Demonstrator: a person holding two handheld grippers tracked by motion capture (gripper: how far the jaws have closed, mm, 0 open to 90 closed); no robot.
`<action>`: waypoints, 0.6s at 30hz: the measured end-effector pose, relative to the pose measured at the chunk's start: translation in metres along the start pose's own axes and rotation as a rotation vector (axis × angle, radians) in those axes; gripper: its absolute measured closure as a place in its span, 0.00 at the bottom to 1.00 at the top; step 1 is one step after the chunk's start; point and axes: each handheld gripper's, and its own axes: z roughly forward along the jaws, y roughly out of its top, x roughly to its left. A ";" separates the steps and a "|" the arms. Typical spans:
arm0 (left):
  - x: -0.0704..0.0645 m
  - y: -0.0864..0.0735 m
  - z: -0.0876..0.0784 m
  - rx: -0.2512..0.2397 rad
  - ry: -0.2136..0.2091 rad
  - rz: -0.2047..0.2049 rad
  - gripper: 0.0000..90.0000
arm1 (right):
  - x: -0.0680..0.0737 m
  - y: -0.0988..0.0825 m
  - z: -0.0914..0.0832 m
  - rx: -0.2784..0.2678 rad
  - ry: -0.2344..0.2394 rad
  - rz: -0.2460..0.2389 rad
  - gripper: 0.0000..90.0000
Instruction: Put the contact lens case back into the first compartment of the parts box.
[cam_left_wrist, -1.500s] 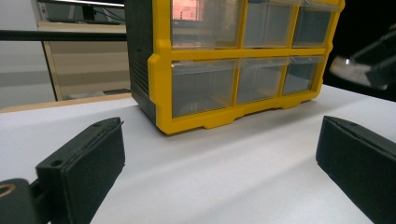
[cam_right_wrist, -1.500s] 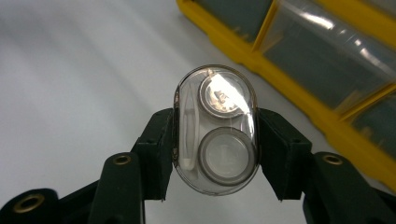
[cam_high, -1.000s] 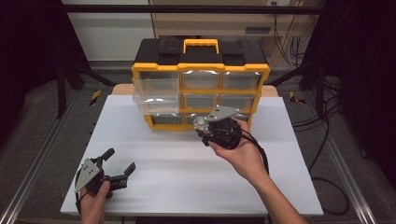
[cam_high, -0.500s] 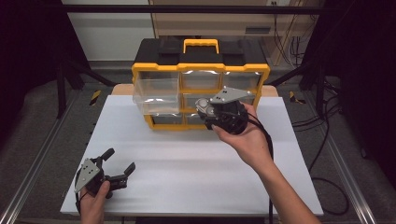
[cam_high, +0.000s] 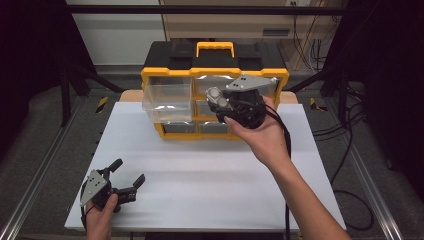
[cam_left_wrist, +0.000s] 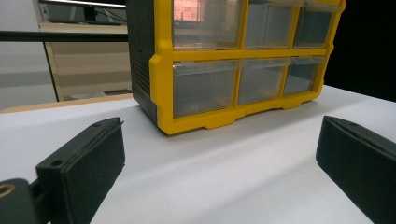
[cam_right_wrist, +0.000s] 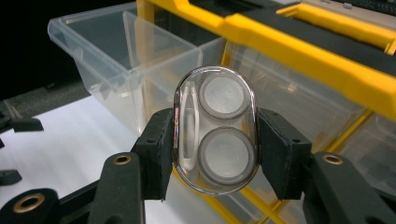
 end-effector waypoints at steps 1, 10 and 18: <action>0.000 0.000 0.000 0.000 0.000 0.000 0.01 | 0.000 0.000 0.000 0.000 0.000 0.000 0.55; 0.000 0.000 0.000 0.001 0.001 0.002 0.01 | 0.001 0.020 0.004 -0.039 0.012 0.017 0.55; 0.000 0.000 0.000 -0.003 0.001 0.002 0.01 | 0.006 0.035 0.011 -0.061 0.026 0.013 0.55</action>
